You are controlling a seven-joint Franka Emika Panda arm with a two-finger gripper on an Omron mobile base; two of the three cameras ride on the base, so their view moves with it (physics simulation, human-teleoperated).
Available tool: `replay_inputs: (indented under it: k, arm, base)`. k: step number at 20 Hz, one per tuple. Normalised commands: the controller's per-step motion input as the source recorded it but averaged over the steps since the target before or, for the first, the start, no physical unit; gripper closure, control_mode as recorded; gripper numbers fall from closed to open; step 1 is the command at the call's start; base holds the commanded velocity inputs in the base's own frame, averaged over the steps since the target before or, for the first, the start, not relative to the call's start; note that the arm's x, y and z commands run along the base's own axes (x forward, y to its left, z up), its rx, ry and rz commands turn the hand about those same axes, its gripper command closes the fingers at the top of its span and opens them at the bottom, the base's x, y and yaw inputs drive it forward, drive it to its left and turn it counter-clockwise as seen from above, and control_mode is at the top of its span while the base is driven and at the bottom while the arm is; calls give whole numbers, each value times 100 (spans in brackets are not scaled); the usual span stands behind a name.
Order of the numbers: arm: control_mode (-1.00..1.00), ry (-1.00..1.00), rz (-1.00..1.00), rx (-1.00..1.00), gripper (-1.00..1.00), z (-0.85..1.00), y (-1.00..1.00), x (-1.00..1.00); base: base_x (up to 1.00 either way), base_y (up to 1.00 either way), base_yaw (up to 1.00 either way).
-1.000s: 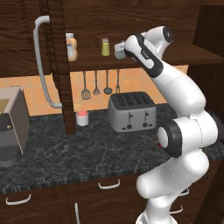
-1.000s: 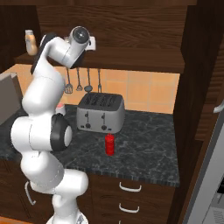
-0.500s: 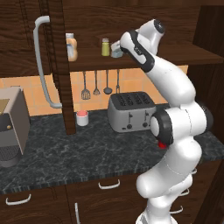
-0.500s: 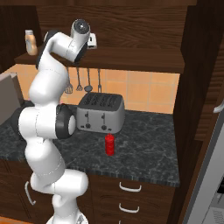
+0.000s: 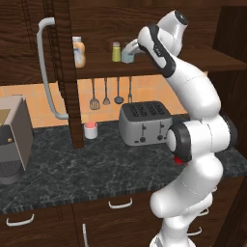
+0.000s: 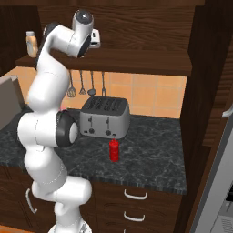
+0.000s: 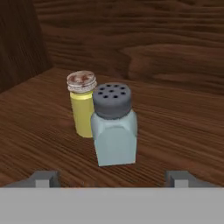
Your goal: Put the shaker and condiment bottle from the counter next to their counterparts in the cabinet.
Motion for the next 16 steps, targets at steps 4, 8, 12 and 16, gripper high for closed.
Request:
replay_inputs:
  k: [4, 8, 12, 16]
  arm:
    - [-100, 0, 0, 1, -100, -10, -36, -89]
    - [-100, -8, 0, 4, -100, 0, -44, -100]
    - [-100, -8, -3, 2, -100, -1, -31, -100]
    - [-100, -2, -8, 0, -100, -10, -20, -100]
  base:
    - [0, 0, 0]
    - [0, 0, 0]
    - [0, 0, 0]
    - [0, 0, 0]
